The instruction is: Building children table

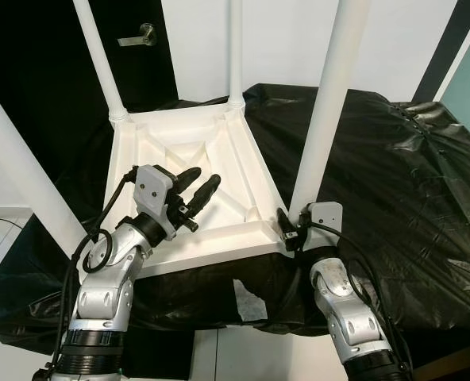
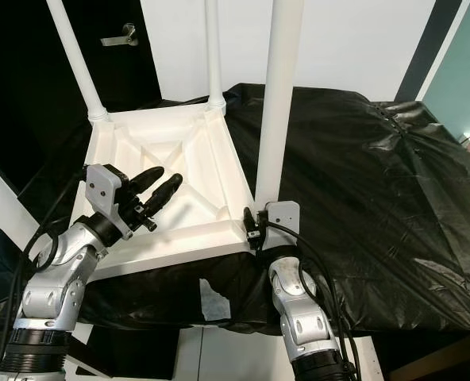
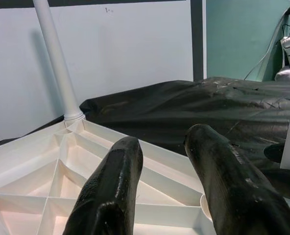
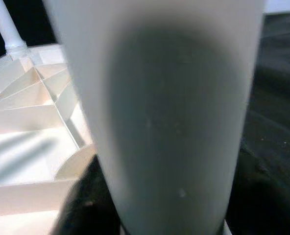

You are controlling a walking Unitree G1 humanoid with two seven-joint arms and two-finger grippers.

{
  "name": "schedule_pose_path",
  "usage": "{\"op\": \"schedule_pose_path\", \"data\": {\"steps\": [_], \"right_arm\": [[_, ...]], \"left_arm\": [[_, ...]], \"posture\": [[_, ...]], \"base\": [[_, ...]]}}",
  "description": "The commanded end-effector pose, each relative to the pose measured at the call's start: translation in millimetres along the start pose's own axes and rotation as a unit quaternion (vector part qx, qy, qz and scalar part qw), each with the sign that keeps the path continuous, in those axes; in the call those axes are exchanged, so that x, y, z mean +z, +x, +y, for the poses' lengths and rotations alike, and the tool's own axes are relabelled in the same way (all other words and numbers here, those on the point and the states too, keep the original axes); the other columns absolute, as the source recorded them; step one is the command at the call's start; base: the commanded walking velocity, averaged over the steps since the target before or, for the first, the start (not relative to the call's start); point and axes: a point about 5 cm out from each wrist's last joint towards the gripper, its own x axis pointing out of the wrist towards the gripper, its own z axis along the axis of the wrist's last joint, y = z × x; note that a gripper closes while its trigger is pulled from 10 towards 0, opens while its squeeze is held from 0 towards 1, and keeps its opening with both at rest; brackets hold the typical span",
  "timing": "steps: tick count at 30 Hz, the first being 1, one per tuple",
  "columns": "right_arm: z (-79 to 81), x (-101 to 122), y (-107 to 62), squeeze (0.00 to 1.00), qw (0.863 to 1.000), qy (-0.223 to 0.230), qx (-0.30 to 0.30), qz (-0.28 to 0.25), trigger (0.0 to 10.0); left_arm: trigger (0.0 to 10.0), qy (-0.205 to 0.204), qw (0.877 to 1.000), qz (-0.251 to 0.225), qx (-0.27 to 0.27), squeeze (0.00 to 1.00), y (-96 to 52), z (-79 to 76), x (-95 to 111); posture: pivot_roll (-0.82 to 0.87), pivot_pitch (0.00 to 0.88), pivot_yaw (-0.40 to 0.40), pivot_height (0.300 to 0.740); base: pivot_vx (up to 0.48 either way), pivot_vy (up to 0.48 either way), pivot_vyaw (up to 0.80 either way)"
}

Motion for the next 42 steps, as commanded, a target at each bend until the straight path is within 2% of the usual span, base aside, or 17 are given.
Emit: {"op": "schedule_pose_path", "data": {"steps": [1, 5, 8, 10, 11, 13, 14, 16, 17, 18, 21, 23, 27, 28, 37, 38, 42], "right_arm": [[-2.7, -8.8, -3.5, 1.00, 1.000, 0.006, 0.005, 0.019, 10.0], [-8.8, -7.3, -5.5, 1.00, 1.000, 0.003, 0.017, 0.012, 10.0], [-15.7, -6.0, -11.9, 1.00, 0.998, -0.007, 0.062, 0.004, 10.0], [-15.7, -6.0, -11.9, 1.00, 0.998, -0.007, 0.062, 0.004, 10.0], [-19.1, -5.8, -16.1, 1.00, 0.996, -0.008, 0.093, 0.004, 10.0], [-19.1, -5.8, -16.1, 1.00, 0.996, -0.008, 0.093, 0.004, 10.0], [-25.6, -4.8, -20.6, 0.19, 0.989, -0.017, 0.145, 0.008, 10.0], [-25.6, -4.8, -20.6, 0.19, 0.989, -0.017, 0.145, 0.008, 10.0], [-30.8, -3.5, -23.3, 0.00, 0.982, -0.027, 0.188, 0.012, 10.0], [-35.9, -1.9, -23.5, 0.00, 0.970, -0.040, 0.239, 0.022, 10.0], [-39.2, -0.8, -23.1, 0.00, 0.961, -0.049, 0.271, 0.030, 10.0], [-43.1, 6.0, -13.4, 0.00, 0.946, -0.071, 0.315, 0.035, 10.0], [-43.5, 13.9, -2.4, 0.00, 0.936, -0.091, 0.340, 0.031, 10.0], [-42.2, 20.2, 6.2, 0.00, 0.926, -0.111, 0.359, 0.025, 10.0], [-37.0, 26.4, 14.8, 0.00, 0.910, -0.129, 0.393, 0.021, 10.0], [-35.1, 25.7, 16.4, 0.00, 0.904, -0.131, 0.405, 0.027, 2.7], [-34.3, 23.7, 16.9, 0.00, 0.901, -0.130, 0.412, 0.034, 2.7]], "left_arm": [[10.0, 0.002, 1.000, 0.005, 0.018, 0.00, 1.0, 2.8, -0.6], [10.0, 0.002, 1.000, 0.007, 0.011, 0.00, 1.1, 1.4, -1.1], [10.0, -0.005, 1.000, 0.013, -0.008, 0.00, 1.1, -3.2, -3.1], [10.0, -0.005, 1.000, 0.013, -0.008, 0.00, 1.1, -3.2, -3.1], [10.0, -0.010, 1.000, 0.017, -0.021, 0.00, 1.0, -6.9, -4.3], [10.0, -0.010, 1.000, 0.017, -0.021, 0.00, 1.0, -6.9, -4.3], [10.0, -0.014, 0.999, 0.024, -0.043, 0.00, 0.1, -13.1, -6.6], [10.0, -0.014, 0.999, 0.024, -0.043, 0.00, 0.1, -13.1, -6.6], [10.0, -0.017, 0.997, 0.032, -0.068, 0.00, -1.7, -19.7, -8.9], [10.0, -0.016, 0.994, 0.044, -0.100, 0.00, -5.1, -27.9, -11.9], [10.0, -0.015, 0.991, 0.052, -0.121, 0.00, -7.6, -33.0, -13.9], [10.0, -0.018, 0.984, 0.069, -0.162, 0.00, -13.6, -41.7, -16.1], [10.0, -0.023, 0.976, 0.086, -0.198, 0.00, -19.9, -49.5, -17.9], [10.0, -0.036, 0.967, 0.102, -0.231, 0.00, -26.5, -57.2, -19.9], [10.0, -0.044, 0.956, 0.121, -0.262, 0.00, -33.3, -65.3, -22.1], [10.0, -0.044, 0.954, 0.126, -0.269, 0.00, -35.2, -67.8, -22.7], [10.0, -0.045, 0.952, 0.130, -0.272, 0.00, -36.5, -69.1, -23.2]], "posture": [[-0.05, 0.000, 0.020, 0.740], [-0.05, 0.000, 0.021, 0.740], [-0.05, 0.000, 0.024, 0.740], [-0.05, 0.000, 0.024, 0.740], [-0.05, 0.000, 0.025, 0.740], [-0.05, 0.000, 0.025, 0.740], [-0.06, 0.000, 0.024, 0.740], [-0.06, 0.000, 0.024, 0.740], [-0.06, 0.000, 0.025, 0.740], [-0.06, 0.000, 0.026, 0.740], [-0.05, 0.000, 0.026, 0.740], [-0.04, 0.000, 0.024, 0.740], [-0.03, 0.000, 0.021, 0.740], [-0.03, 0.000, 0.022, 0.740], [-0.02, 0.000, 0.019, 0.740], [-0.02, 0.000, 0.013, 0.740], [-0.01, 0.000, 0.011, 0.740]], "base": [[0.000, 0.000, 0.00], [0.000, 0.000, 0.00], [0.000, 0.000, 0.00], [0.000, 0.000, 0.00], [0.000, 0.000, 0.00], [0.000, 0.000, 0.00], [0.000, 0.000, 0.00], [0.000, 0.000, 0.00], [0.000, 0.000, 0.00], [0.000, 0.000, 0.00], [0.000, 0.000, 0.00], [0.000, 0.000, 0.00], [0.000, 0.000, 0.00], [0.000, 0.000, 0.00], [0.000, 0.000, 0.00], [0.000, 0.000, 0.00], [0.000, 0.000, 0.00]]}}
